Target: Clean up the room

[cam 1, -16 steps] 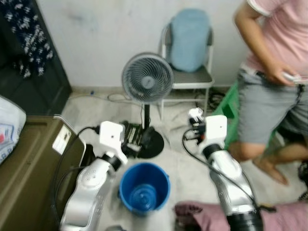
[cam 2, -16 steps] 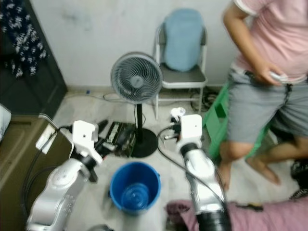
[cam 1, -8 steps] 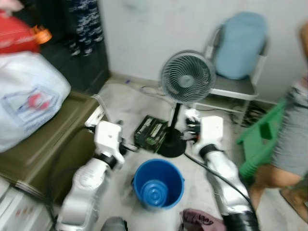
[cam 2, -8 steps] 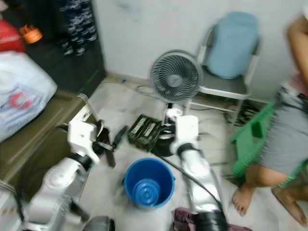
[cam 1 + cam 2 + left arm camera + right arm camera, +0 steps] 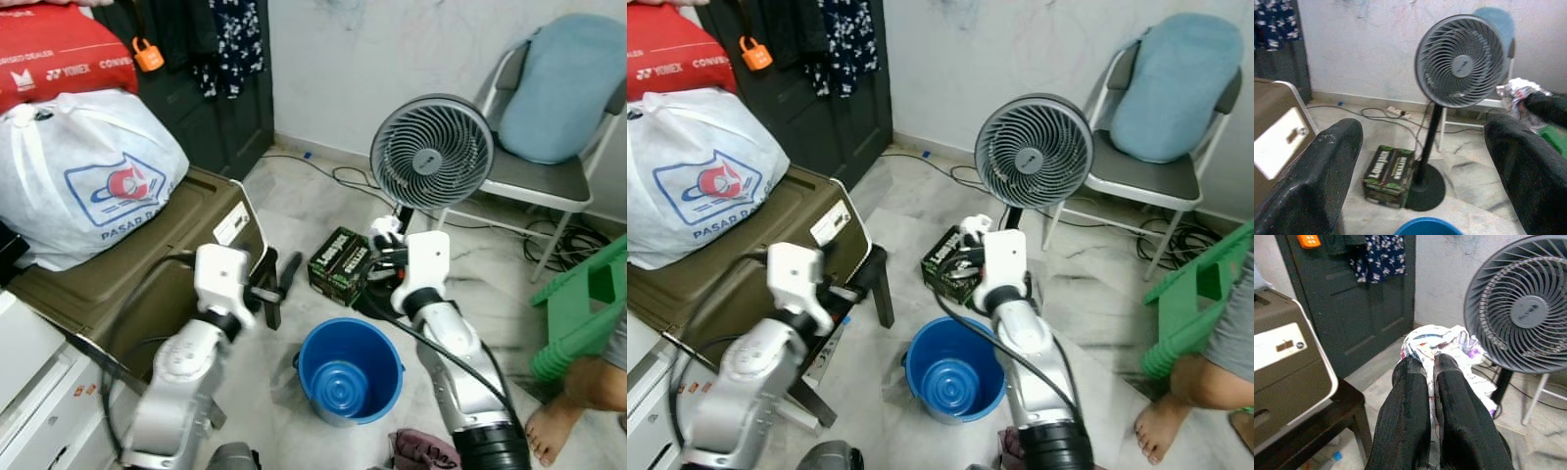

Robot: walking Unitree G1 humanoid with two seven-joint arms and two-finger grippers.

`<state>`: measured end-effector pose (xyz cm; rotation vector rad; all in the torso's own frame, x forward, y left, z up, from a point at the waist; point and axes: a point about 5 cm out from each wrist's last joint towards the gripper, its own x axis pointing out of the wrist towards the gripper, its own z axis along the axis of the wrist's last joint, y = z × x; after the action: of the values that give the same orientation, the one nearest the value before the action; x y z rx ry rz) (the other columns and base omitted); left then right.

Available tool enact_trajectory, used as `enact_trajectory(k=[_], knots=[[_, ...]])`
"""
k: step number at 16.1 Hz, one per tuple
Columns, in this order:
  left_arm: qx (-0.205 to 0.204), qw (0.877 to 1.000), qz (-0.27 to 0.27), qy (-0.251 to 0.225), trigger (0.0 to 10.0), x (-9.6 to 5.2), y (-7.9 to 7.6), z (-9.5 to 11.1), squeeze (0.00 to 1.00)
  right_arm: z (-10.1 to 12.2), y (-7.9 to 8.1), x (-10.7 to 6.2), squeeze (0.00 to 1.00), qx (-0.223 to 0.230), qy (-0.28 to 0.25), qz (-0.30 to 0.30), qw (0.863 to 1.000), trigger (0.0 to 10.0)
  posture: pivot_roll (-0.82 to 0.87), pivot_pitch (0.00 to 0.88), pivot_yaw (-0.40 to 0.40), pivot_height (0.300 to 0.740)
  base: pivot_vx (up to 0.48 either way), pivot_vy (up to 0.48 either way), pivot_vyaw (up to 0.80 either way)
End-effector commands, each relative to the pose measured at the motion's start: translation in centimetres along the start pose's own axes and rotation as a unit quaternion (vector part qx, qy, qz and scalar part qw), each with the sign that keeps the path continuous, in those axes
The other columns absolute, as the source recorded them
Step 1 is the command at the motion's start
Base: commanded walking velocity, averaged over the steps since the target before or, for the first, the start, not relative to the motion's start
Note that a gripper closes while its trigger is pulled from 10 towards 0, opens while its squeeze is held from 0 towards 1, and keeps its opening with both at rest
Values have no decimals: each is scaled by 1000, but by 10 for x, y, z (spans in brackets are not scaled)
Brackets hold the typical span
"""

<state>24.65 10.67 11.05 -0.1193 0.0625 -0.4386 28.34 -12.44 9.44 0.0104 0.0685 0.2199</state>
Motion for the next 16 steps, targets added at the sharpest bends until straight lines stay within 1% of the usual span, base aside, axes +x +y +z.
enact_trajectory(k=[1, 3, 4, 5, 6, 8, 9, 10, 12, 13, 15, 16], knots=[[4, 1000, -4, -3, 10000, 1, 2, 2, 0, 2, -2, 1, 0, 5, -4, -6, 1000, 10000, -8, 0, -42, 740, 0, 0, 0], [2, 1000, -5, -5, 10000, 2, 2, 3, 0, 2, -4, 2, 0, 5, -2, -10, 1000, 10000, -13, 0, -39, 740, 0, 0, 0], [13, 1000, 6, -8, 10000, 2, 4, 4, 0, 2, -4, 2, 0, 5, -2, -12, 1000, 10000, -10, 0, -41, 740, 0, 0, 0], [45, 997, 63, -23, 10000, 2, 15, 8, 0, 3, -7, -2, 0, 6, -6, -20, 1000, 10000, -10, 0, -41, 740, 0, 0, 0], [61, 994, 84, -29, 10000, 1, 19, 9, 0, 3, -8, -3, 0, 6, -7, -22, 1000, 10000, -10, 0, -41, 740, 0, 0, 0], [110, 978, 167, -51, 10000, -8, 42, 14, 0, 3, -13, -13, 0, 2, -9, -31, 999, 10000, -12, 0, -40, 740, 0, 0, 0], [120, 975, 181, -46, 10000, -12, 47, 11, 0, 1, -17, -17, 0, 0, -5, -33, 999, 10000, -14, 0, -37, 740, 0, 0, 0], [140, 972, 184, -42, 10000, -16, 50, 9, 0, 0, -21, -22, 0, -5, -2, -32, 999, 10000, -17, 0, -36, 740, 0, 0, 0], [113, 983, 144, -28, 10000, -23, 46, 2, 0, -6, -32, -34, 0, -18, 13, -37, 999, 10000, -20, 0, -35, 740, 0, 0, 0], [115, 983, 138, -24, 10000, -26, 46, 0, 0, -8, -37, -37, 0, -20, 16, -44, 999, 10000, -26, 0, -31, 740, 0, 0, 0], [118, 983, 138, -21, 10000, -32, 48, -4, 0, -5, -38, -40, 0, -24, 12, -49, 998, 10000, -37, 0, -21, 740, 0, 0, 0], [119, 983, 139, -22, 10000, -32, 49, -4, 0, -3, -38, -42, 0, -24, 10, -55, 998, 10000, -36, 0, -21, 740, 0, 0, 0]])
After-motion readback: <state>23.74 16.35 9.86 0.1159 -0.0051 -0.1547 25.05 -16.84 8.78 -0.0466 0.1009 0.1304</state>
